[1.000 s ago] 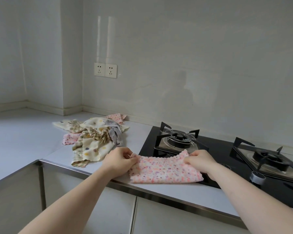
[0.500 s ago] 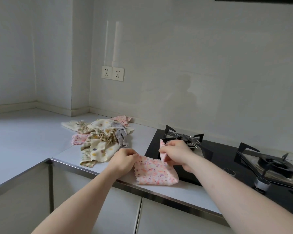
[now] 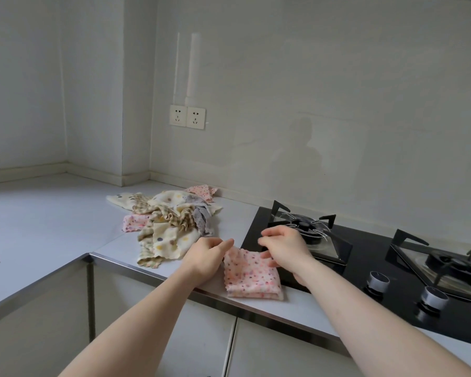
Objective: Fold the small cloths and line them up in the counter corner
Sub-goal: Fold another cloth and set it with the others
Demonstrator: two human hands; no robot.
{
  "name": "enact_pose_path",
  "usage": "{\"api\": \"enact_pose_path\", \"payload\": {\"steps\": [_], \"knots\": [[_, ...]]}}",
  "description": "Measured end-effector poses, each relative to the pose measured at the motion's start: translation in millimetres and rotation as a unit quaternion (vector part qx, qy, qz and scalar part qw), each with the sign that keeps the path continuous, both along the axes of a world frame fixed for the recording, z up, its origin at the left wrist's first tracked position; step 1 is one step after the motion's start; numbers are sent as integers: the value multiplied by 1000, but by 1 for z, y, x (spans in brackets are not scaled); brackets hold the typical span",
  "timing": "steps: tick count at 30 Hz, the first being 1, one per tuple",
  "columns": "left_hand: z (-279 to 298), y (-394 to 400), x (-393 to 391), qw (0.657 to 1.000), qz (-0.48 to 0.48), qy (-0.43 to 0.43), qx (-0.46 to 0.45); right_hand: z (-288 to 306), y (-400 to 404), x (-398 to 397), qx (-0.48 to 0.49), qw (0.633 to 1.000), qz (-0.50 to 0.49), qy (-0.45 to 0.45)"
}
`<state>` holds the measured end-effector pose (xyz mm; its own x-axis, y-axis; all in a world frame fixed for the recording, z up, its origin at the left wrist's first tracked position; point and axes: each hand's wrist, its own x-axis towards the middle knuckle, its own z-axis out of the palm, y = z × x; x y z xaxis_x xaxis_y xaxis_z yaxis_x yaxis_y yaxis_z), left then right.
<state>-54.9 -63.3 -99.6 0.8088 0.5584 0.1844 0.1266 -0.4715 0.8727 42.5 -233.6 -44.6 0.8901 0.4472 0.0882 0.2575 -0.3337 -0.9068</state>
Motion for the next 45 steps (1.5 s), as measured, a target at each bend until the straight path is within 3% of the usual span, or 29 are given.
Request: {"api": "enact_pose_path", "payload": {"steps": [3, 7, 13, 20, 26, 34, 40, 45], "knots": [[0, 0, 0, 1000, -9, 11, 22, -12, -14, 15, -67, 994, -49, -65], [-3, 1, 1, 1000, -16, 4, 18, -30, -23, 21, -118, 993, 0, -9], [-2, 2, 0, 998, 3, -57, -5, -22, -23, 21, -93, 995, -2, 46], [-2, 6, -2, 996, 10, -85, -19, -36, -28, 27, 9, 998, 19, 60], [-1, 4, -4, 996, 0, -92, 2, -37, -26, 24, 30, 997, 52, 41], [0, 2, -4, 996, -2, -89, -11, -45, -26, 21, 38, 999, 19, 5], [0, 0, -3, 997, 1, -78, -7, -60, -27, 10, 18, 994, 0, -111], [-1, -3, -2, 998, -1, -52, 34, -59, -29, 5, 15, 992, -3, -128]]}}
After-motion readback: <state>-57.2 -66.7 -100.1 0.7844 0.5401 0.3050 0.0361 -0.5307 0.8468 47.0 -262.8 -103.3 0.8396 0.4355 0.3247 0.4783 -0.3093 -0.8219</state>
